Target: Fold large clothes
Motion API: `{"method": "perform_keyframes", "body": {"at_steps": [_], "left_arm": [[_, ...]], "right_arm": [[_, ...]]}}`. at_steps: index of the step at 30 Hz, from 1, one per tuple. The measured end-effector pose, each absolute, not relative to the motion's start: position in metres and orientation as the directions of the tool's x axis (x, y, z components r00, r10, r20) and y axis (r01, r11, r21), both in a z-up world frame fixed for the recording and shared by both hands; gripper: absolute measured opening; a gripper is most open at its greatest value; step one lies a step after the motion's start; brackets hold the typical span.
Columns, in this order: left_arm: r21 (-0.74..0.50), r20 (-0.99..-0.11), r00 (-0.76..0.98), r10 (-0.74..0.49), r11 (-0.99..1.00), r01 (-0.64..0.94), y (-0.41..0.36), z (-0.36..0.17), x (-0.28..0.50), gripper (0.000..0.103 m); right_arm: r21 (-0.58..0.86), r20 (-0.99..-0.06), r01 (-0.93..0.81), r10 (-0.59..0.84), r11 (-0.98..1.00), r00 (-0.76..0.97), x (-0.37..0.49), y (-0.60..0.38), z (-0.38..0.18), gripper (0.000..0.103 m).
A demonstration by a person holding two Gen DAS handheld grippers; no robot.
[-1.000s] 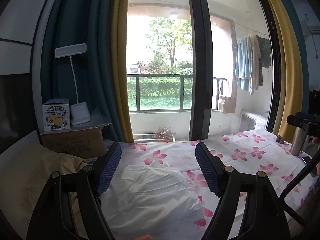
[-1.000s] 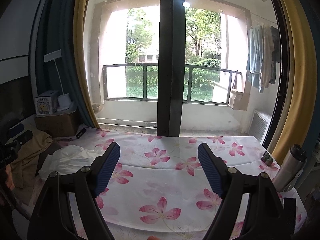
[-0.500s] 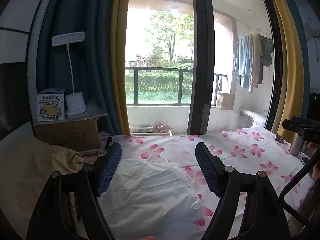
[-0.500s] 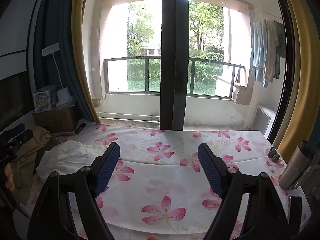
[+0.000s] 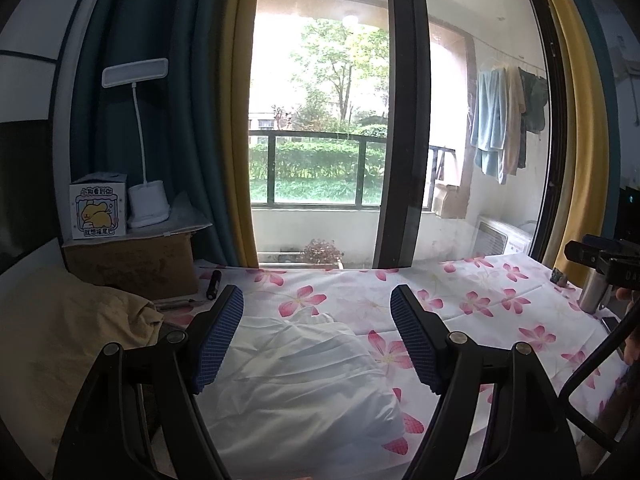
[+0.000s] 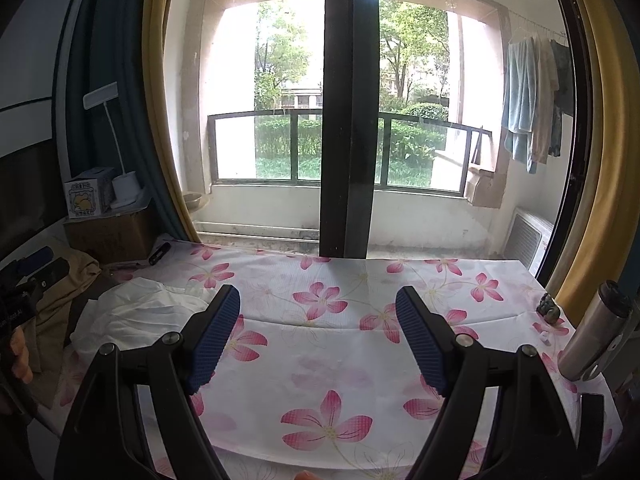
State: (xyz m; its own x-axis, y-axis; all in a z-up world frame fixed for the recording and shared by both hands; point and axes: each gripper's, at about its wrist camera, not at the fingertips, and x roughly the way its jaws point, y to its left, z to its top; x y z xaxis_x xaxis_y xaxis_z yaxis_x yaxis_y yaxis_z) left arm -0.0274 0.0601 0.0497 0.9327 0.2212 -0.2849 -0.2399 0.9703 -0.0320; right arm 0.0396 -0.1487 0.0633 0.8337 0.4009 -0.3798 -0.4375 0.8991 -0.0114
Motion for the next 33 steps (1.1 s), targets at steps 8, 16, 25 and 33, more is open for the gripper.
{"method": "perform_keyframes", "body": {"at_steps": [8, 16, 25, 33], "left_arm": [[-0.033, -0.287, 0.933, 0.216, 0.971, -0.235, 0.0592, 0.0497, -0.0271, 0.079], [-0.028, -0.289, 0.931, 0.222, 0.97, -0.24, 0.0568, 0.0494, -0.0265, 0.079], [-0.025, -0.288, 0.931, 0.224, 0.97, -0.241, 0.0546, 0.0493, -0.0263, 0.079], [-0.025, -0.292, 0.93, 0.224, 0.97, -0.241, 0.053, 0.0498, -0.027, 0.079]], "right_arm": [[-0.008, -0.38, -0.436, 0.4, 0.9, 0.834, 0.0402, -0.1497, 0.0629, 0.08], [-0.004, -0.386, -0.434, 0.399, 0.901, 0.832, 0.0409, -0.1502, 0.0607, 0.08], [-0.001, -0.382, -0.432, 0.399, 0.902, 0.833, 0.0405, -0.1514, 0.0607, 0.08], [0.009, -0.384, -0.426, 0.396, 0.905, 0.834, 0.0392, -0.1553, 0.0594, 0.08]]}}
